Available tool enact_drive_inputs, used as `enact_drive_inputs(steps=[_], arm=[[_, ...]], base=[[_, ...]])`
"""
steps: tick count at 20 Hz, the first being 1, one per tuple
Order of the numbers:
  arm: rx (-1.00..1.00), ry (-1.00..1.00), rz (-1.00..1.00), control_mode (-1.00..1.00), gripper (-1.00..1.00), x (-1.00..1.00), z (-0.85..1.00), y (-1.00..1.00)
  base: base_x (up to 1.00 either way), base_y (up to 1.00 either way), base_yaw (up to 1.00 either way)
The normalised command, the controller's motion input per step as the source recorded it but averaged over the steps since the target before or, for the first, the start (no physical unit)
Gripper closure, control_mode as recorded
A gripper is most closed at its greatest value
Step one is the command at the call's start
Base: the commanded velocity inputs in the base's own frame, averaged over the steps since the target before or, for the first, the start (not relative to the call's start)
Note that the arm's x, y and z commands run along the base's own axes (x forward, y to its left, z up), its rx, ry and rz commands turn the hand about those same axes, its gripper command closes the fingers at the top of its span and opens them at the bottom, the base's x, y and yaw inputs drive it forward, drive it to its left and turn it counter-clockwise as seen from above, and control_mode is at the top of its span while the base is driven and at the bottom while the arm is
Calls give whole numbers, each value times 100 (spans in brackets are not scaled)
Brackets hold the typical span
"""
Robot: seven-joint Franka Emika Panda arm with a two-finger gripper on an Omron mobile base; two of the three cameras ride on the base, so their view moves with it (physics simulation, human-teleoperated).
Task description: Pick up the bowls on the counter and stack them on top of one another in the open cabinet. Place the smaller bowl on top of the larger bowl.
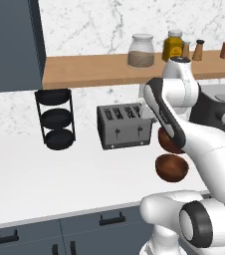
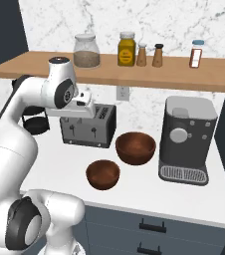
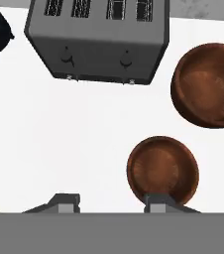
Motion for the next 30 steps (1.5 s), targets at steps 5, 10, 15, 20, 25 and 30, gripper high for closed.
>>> enact_drive_inputs(steps=[5,10,15,20,25,30], arm=[[-19,5,2,-100,-100,-6,-46,0],[-43,23,0,-100,-100,-14,-100,13],[-8,30,0,-100,-100,-1,-53,10],[0,3,0,-100,-100,21,-30,0],[-3,5,0,-100,-100,14,-41,-4],[-4,6,0,-100,-100,15,-43,-6]], base=[[0,0,0],[0,0,0],[0,0,0],[0,0,0],[0,0,0],[0,0,0]])
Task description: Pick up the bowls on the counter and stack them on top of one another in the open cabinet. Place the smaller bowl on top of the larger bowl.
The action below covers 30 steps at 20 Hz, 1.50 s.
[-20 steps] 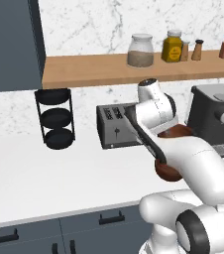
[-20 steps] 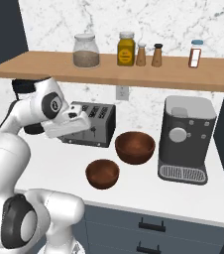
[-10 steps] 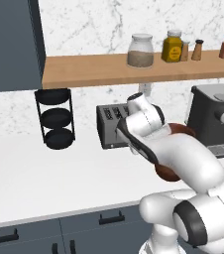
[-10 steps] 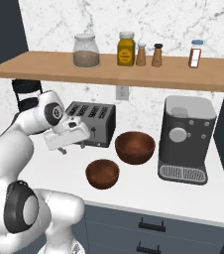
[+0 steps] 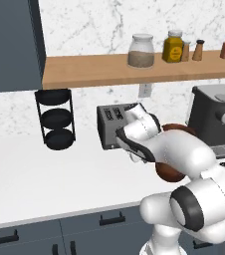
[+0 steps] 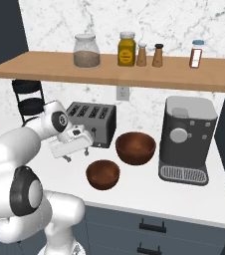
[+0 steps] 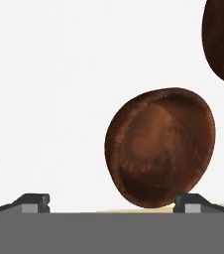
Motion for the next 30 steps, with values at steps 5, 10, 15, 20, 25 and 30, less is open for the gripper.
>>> enact_drive_inputs(steps=[5,10,15,20,25,30], arm=[[0,4,0,-100,-100,2,-60,-16],[-1,0,-6,-100,-100,0,-50,-16],[0,0,-8,-100,-100,6,-29,-19],[0,0,-3,-100,-100,28,-42,-15],[0,0,0,-100,100,8,-29,-5],[0,0,0,-100,100,-4,-5,-5]], base=[[0,0,0],[0,0,0],[0,0,0],[0,0,0],[0,0,0],[0,0,0]])
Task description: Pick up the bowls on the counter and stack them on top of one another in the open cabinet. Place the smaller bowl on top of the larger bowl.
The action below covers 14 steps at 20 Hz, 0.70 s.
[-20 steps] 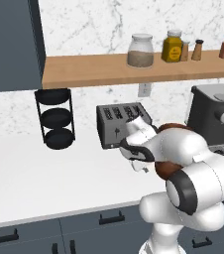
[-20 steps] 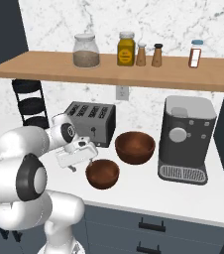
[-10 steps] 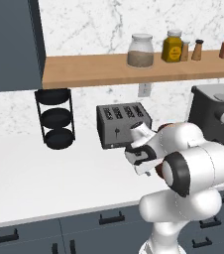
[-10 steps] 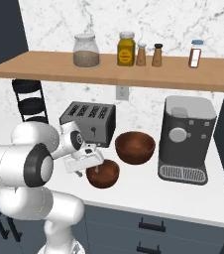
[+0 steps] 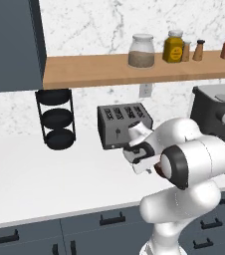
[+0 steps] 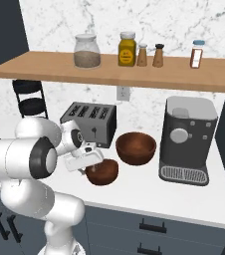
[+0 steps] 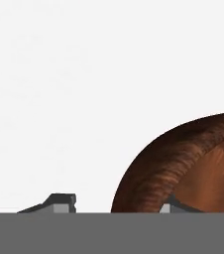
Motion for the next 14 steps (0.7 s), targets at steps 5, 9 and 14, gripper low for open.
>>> enact_drive_inputs(steps=[5,9,14], arm=[[0,0,0,-100,100,-13,15,-15],[-4,-4,4,-100,100,-28,89,-2],[-21,-11,29,-100,100,-15,100,-1]], base=[[0,0,0],[0,0,0],[0,0,0]])
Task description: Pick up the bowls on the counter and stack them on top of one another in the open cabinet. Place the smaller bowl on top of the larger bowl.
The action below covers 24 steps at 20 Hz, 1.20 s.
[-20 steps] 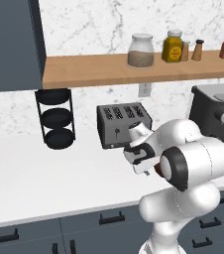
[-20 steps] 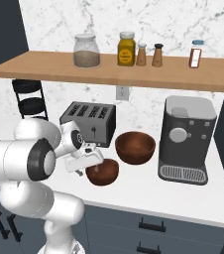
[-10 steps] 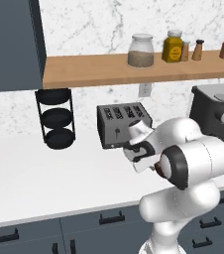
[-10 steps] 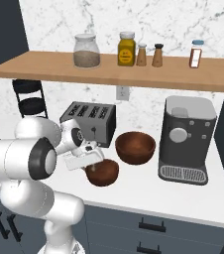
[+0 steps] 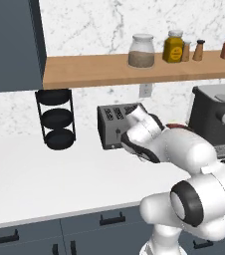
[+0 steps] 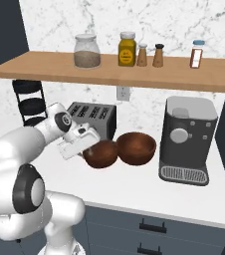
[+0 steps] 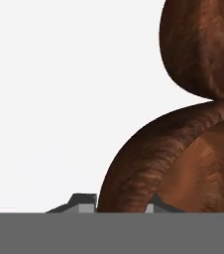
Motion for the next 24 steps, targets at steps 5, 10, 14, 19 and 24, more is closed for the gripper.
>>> enact_drive_inputs(steps=[5,10,14,19,24], arm=[[-20,-5,39,-100,100,6,100,-22],[-3,2,21,-100,100,56,71,-49],[12,13,6,-100,100,80,-17,-43],[19,3,7,-100,100,64,-7,-47],[19,6,3,-100,100,31,-52,-32]], base=[[0,0,0],[0,0,0],[0,0,0],[0,0,0],[0,0,0]])
